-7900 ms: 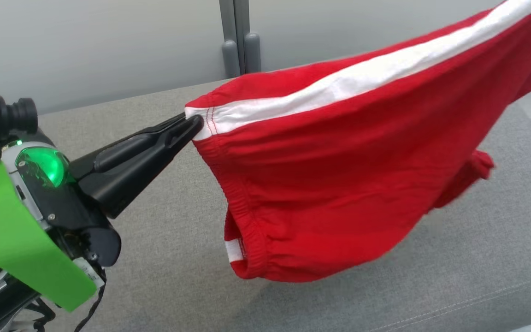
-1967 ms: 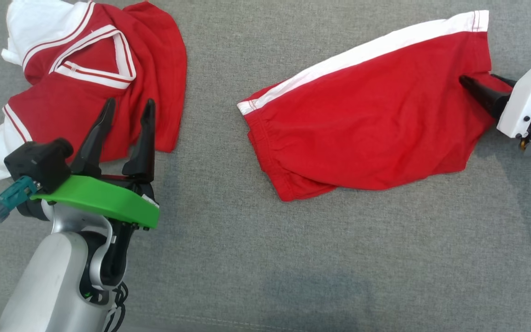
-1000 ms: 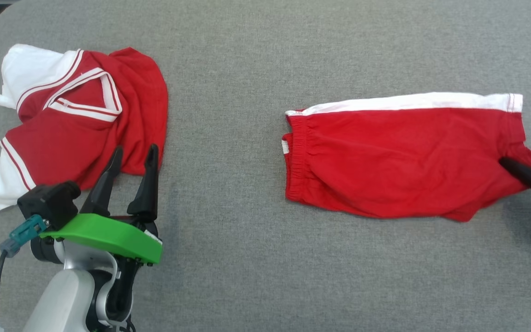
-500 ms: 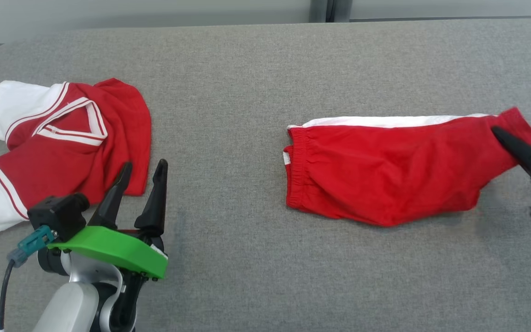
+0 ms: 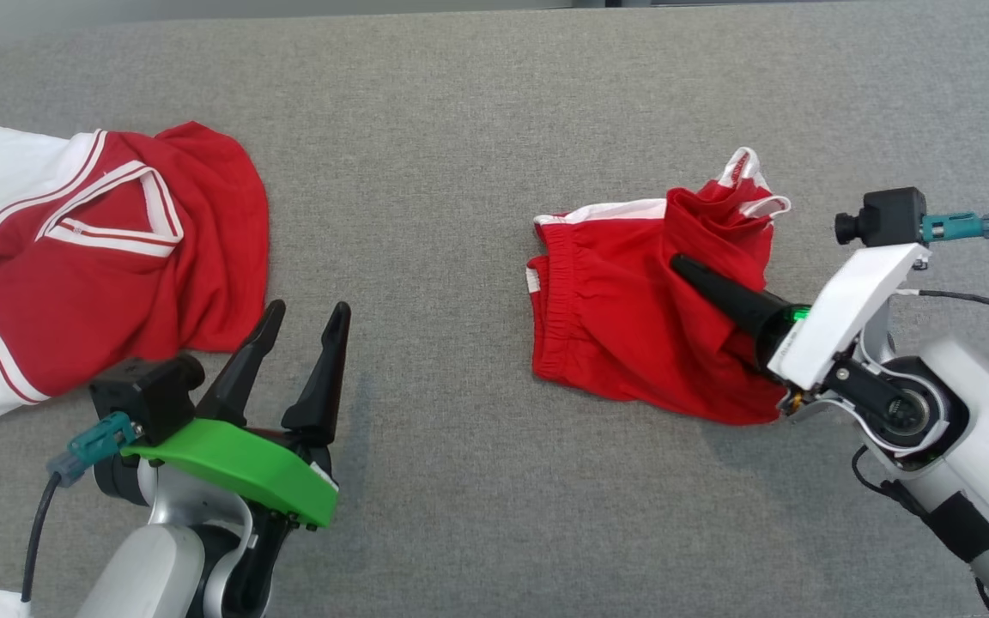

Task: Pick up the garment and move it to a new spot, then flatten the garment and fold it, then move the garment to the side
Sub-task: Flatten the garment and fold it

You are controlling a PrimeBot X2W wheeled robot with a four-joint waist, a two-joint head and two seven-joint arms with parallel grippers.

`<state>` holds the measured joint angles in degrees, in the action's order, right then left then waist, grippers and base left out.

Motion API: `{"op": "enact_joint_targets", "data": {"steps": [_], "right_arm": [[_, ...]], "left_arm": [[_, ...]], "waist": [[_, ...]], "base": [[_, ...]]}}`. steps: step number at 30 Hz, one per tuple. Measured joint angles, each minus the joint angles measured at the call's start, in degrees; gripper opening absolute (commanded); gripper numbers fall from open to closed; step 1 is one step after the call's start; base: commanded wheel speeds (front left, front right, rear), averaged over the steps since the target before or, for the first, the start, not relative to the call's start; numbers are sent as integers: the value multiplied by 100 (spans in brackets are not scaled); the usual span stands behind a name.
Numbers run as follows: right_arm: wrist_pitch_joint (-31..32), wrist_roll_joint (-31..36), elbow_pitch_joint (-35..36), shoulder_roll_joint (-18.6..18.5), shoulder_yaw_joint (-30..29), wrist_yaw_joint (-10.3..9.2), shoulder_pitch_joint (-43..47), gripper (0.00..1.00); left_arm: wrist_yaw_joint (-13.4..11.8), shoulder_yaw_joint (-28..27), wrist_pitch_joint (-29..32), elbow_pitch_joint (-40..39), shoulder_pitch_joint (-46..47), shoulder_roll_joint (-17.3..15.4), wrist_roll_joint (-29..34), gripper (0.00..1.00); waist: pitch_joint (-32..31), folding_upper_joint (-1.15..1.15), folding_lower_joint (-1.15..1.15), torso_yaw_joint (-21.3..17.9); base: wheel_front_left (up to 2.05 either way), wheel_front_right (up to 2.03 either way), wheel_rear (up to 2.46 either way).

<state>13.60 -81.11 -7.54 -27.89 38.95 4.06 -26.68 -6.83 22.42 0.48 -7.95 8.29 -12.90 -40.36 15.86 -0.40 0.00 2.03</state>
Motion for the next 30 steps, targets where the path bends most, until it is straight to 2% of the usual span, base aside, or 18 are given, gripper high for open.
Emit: {"op": "enact_joint_targets", "data": {"steps": [3, 6, 11, 14, 18, 19, 20, 21, 22, 27, 30], "right_arm": [[-79, 221, -118, 234, 188, -166, -58, 0], [-99, 371, -159, 391, 294, -188, -169, 0], [-151, 706, -381, 489, 448, -478, -426, 0], [-151, 839, -438, 541, 547, -525, -545, 0], [-111, 921, -464, 809, 776, -584, -648, 0], [-93, 945, -475, 869, 818, -620, -678, 5], [-94, 971, -494, 929, 827, -642, -705, 31], [-96, 1007, -525, 988, 826, -678, -734, 76], [-99, 1037, -548, 1016, 842, -678, -761, 100], [-154, 1206, -580, 1048, 956, -670, -857, 100], [-177, 1343, -532, 1033, 1079, -590, -861, 100]], "left_arm": [[1, -14, -4, -12, 62, 7, 40, 100], [0, -10, -4, 2, 65, 68, 40, 100], [0, -3, -10, 47, 65, 100, 40, 100], [0, 0, -11, 77, 65, 108, 40, 100], [1, 21, -27, 140, 79, 142, 40, 100], [0, 20, -29, 142, 80, 141, 40, 100], [1, 20, -29, 148, 80, 143, 40, 100], [0, 20, -30, 163, 81, 143, 40, 100], [1, 19, -43, 169, 81, 144, 38, 100], [1, 12, -79, 209, 81, 144, 38, 100], [1, -10, -114, 316, 79, 143, 38, 100]], "waist": [[40, 0, 0, 43], [51, 0, 0, 57], [46, 0, 0, 58], [38, 0, 0, 57], [12, 0, 0, 68], [7, 0, 0, 70], [4, 0, 0, 72], [-1, 0, 0, 74], [-6, 0, 0, 76], [-43, 0, 0, 81], [-97, 0, 0, 76]], "base": [[0, 0, 0], [0, 0, 0], [0, 0, 0], [0, 0, 0], [0, 0, 0], [0, 0, 0], [0, 0, 0], [0, 0, 0], [0, 0, 0], [0, 0, 0], [0, 0, 0]]}}
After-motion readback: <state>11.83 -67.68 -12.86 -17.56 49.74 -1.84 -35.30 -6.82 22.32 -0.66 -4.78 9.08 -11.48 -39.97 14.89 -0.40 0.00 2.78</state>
